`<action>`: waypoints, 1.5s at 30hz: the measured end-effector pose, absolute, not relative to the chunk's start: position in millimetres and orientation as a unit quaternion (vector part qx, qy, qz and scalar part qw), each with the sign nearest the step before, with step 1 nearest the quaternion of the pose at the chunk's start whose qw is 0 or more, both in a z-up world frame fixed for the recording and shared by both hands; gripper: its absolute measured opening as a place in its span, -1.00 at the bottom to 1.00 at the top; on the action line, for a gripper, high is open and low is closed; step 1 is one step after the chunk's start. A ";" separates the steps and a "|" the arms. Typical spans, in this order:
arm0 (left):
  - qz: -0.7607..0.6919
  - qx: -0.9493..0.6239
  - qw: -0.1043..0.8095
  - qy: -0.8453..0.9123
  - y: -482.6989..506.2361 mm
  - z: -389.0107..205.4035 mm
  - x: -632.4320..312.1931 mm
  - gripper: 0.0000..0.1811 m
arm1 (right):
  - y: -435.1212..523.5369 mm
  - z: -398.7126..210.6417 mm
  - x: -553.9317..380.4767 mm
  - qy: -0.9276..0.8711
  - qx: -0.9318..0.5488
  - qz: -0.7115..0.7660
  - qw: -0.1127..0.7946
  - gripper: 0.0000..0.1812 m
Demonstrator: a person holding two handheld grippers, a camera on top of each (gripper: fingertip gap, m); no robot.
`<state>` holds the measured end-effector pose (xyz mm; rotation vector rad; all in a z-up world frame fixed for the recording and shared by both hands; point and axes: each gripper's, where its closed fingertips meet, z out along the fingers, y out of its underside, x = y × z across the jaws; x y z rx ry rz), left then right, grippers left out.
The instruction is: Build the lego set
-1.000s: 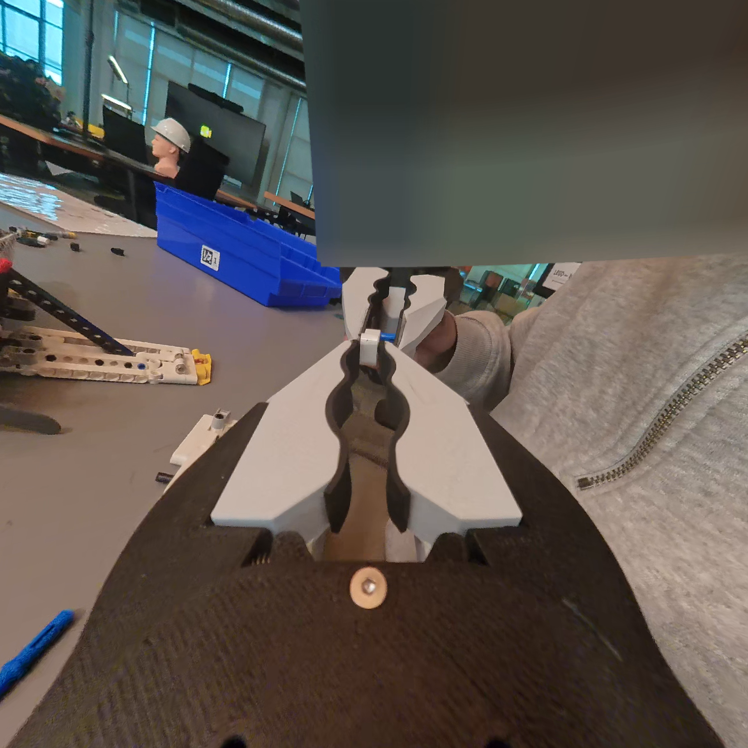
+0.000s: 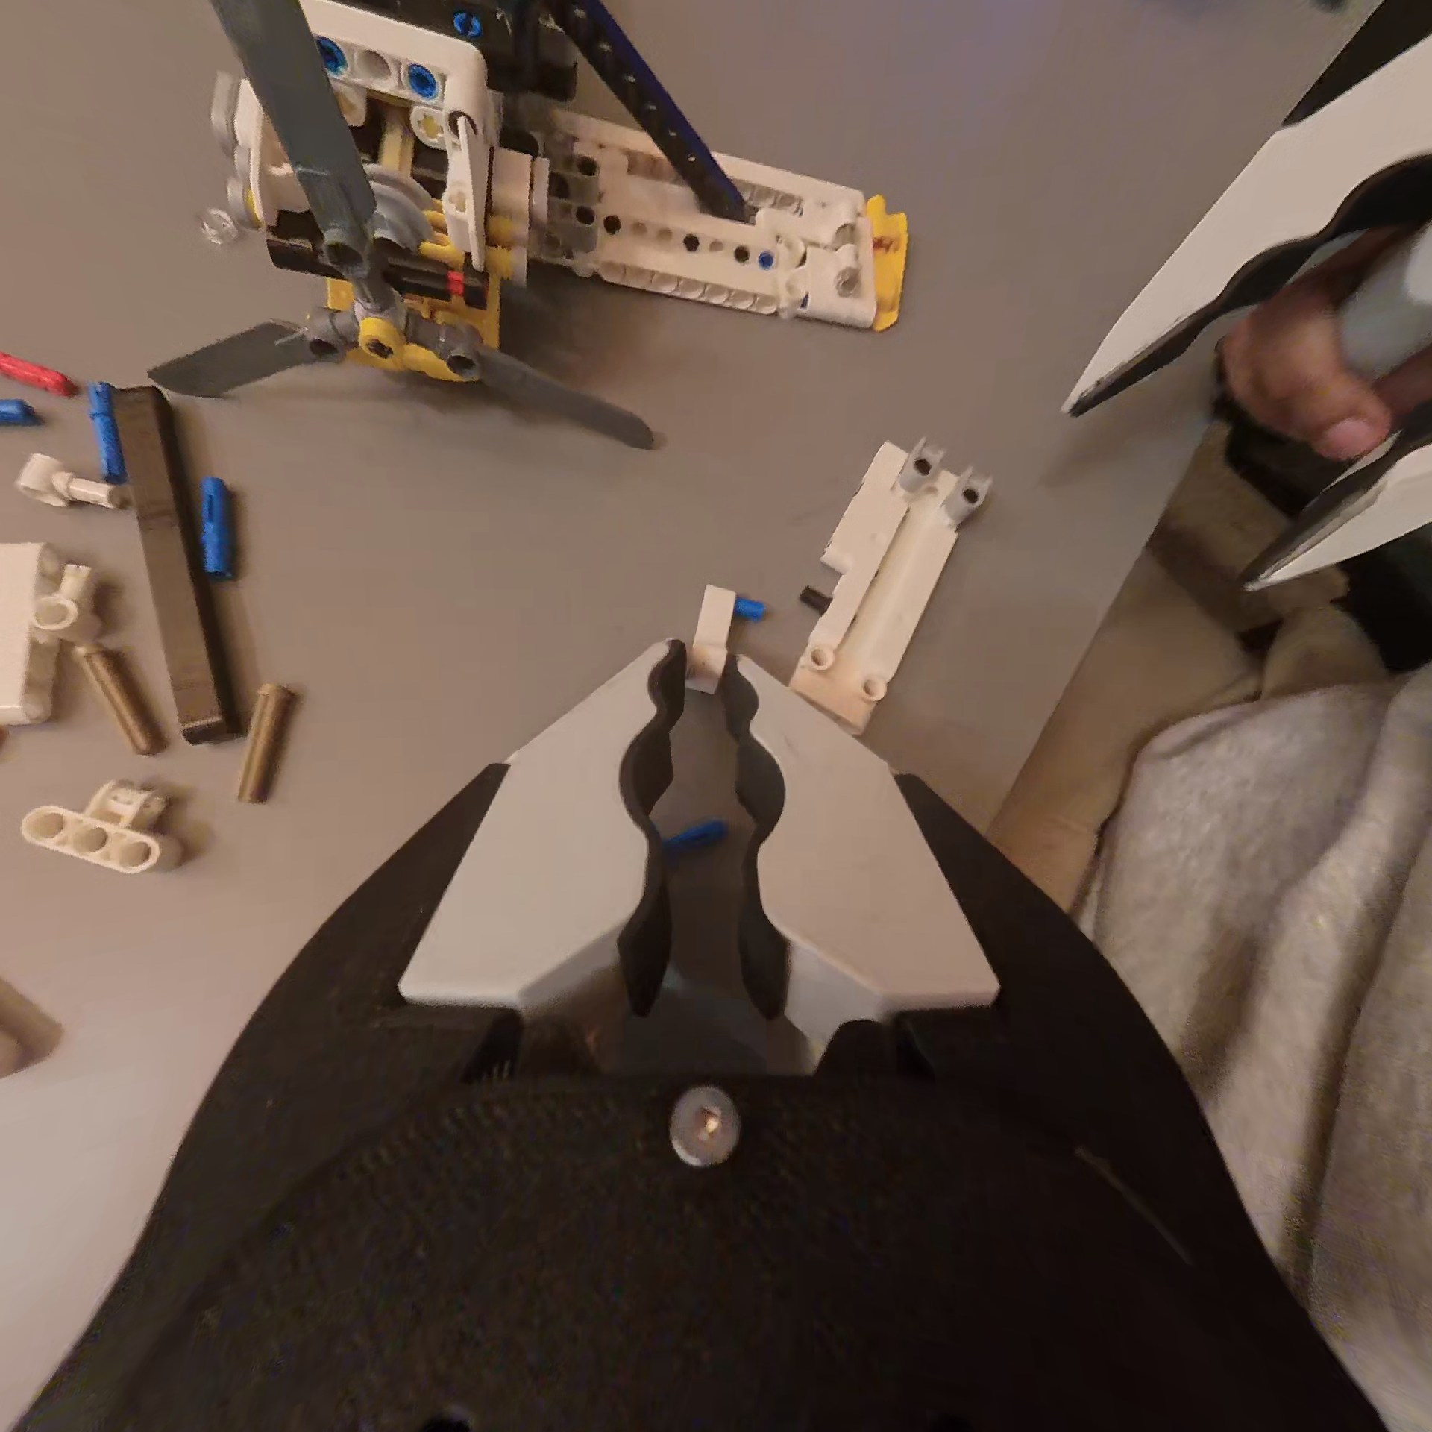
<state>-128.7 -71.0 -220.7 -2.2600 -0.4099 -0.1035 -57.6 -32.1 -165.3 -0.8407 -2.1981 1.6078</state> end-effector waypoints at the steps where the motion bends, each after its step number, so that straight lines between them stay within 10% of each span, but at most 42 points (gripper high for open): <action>1: -0.032 -0.902 0.402 -0.153 -72.0 -222.0 -130.0 -0.88 | -31.5 -164.5 -57.9 -0.761 -0.294 0.561 0.144 -0.49; 45: -0.126 -0.912 0.390 0.033 -78.6 -221.0 -96.3 -0.75 | -24.1 -219.7 -102.5 -0.871 -0.249 0.385 0.174 -0.29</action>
